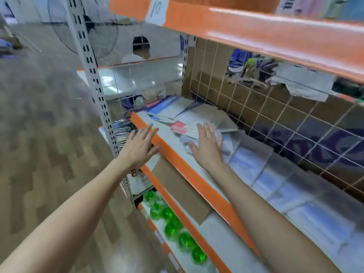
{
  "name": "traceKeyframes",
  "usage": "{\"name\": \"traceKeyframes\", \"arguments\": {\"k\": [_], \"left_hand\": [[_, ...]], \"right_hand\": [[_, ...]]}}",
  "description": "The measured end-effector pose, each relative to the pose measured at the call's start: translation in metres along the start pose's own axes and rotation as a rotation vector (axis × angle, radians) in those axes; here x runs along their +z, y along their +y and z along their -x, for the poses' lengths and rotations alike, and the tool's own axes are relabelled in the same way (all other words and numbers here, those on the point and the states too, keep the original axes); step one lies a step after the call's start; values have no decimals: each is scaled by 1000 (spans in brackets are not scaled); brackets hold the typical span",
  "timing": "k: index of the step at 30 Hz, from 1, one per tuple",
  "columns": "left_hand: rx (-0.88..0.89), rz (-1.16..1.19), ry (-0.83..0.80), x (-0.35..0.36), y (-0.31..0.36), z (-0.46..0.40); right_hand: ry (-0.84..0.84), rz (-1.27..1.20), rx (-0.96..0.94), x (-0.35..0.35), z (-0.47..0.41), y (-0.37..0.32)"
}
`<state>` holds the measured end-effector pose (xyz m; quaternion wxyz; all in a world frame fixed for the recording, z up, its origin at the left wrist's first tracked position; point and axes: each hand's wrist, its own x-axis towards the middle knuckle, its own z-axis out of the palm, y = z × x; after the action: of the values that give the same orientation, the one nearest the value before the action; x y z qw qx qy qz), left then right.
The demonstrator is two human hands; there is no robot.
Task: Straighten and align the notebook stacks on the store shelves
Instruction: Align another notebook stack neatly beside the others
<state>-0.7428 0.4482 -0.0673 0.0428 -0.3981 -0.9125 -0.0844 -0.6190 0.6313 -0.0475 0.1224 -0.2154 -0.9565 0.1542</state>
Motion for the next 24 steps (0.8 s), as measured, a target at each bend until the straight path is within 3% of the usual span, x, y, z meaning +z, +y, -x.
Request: {"name": "traceKeyframes", "arguments": {"k": [12,20,24], "left_hand": [[78,5,-75,24,-109,-156],[403,-19,-302,47,-127,-221],[444,26,-337,56,-135,-231]], "right_hand": [[-87,100,21,53,-159,-59],[-209,276,169,86,-196,-67],[-271,331,242,100,-190,-71]]}}
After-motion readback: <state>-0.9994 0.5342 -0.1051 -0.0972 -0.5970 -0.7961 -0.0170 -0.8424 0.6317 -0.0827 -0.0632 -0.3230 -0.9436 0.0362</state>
